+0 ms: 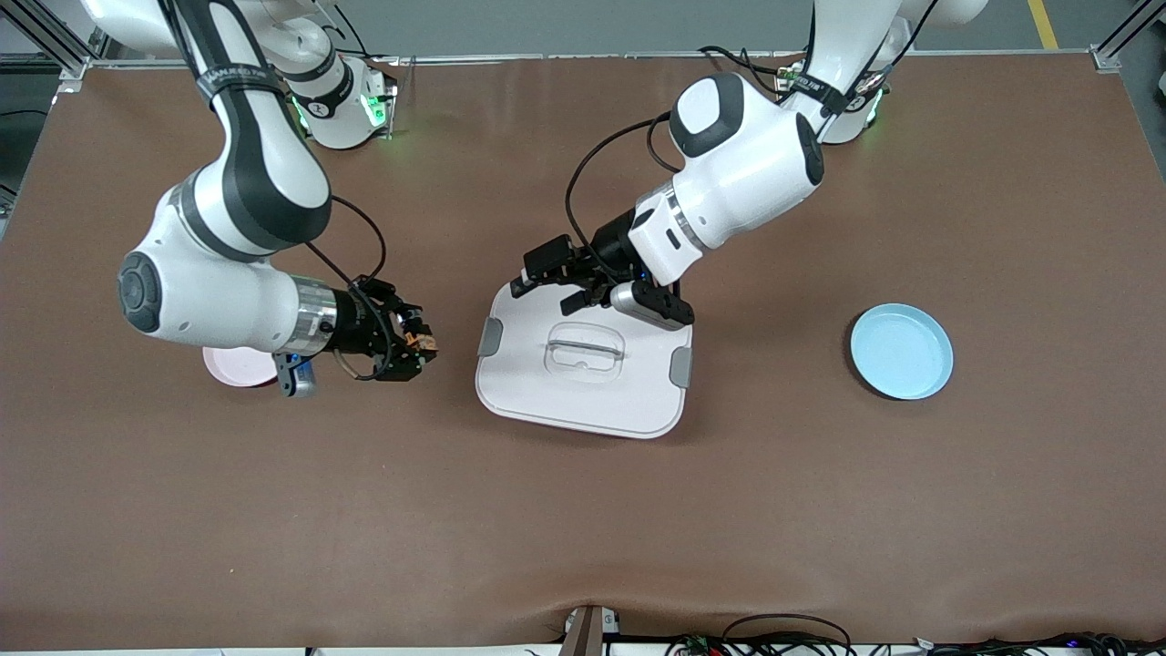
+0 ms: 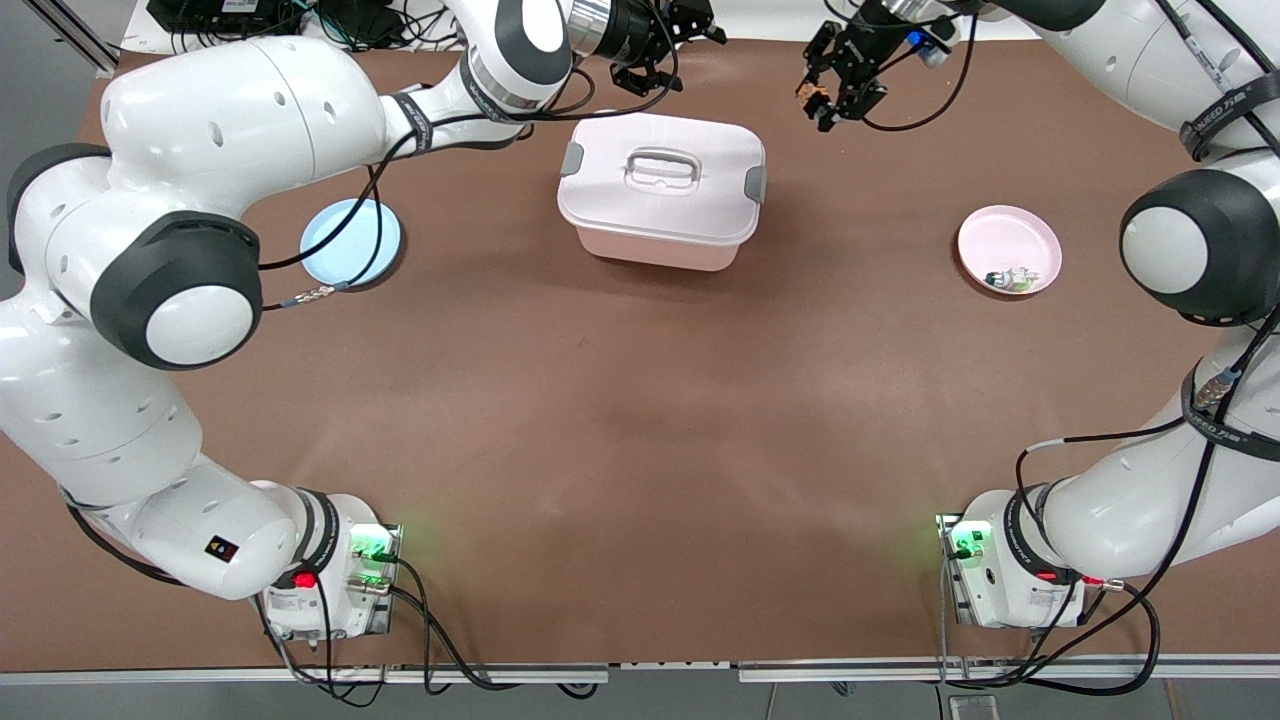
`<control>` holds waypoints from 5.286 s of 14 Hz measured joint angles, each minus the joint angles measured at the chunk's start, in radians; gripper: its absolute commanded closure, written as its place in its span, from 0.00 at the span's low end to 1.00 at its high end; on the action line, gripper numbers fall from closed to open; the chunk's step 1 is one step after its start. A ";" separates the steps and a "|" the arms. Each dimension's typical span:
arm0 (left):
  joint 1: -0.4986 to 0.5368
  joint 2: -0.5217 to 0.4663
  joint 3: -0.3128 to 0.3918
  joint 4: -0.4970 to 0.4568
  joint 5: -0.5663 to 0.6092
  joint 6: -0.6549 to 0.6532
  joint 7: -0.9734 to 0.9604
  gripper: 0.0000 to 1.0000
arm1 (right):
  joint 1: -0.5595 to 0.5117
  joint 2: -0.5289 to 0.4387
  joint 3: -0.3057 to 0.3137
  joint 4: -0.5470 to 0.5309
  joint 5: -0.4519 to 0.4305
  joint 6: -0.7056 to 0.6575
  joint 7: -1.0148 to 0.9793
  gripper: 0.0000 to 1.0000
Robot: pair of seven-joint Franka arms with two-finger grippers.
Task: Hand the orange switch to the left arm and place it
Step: 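Lift the switch with the right gripper while the left gripper reaches over the box, then carry the switch over the box toward the left gripper and grasp it, then open the right gripper and withdraw it while the left gripper holds the switch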
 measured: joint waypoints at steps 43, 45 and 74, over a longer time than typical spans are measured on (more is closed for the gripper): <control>-0.001 0.026 -0.009 -0.029 -0.013 -0.045 0.002 1.00 | 0.242 0.000 -0.003 0.062 0.064 0.149 0.315 1.00; -0.001 0.026 -0.009 -0.029 -0.013 -0.045 0.002 1.00 | 0.242 0.000 -0.003 0.062 0.064 0.149 0.316 1.00; 0.151 -0.217 -0.004 -0.212 0.127 -0.364 0.188 1.00 | 0.241 0.001 -0.015 0.065 -0.016 0.102 0.238 0.00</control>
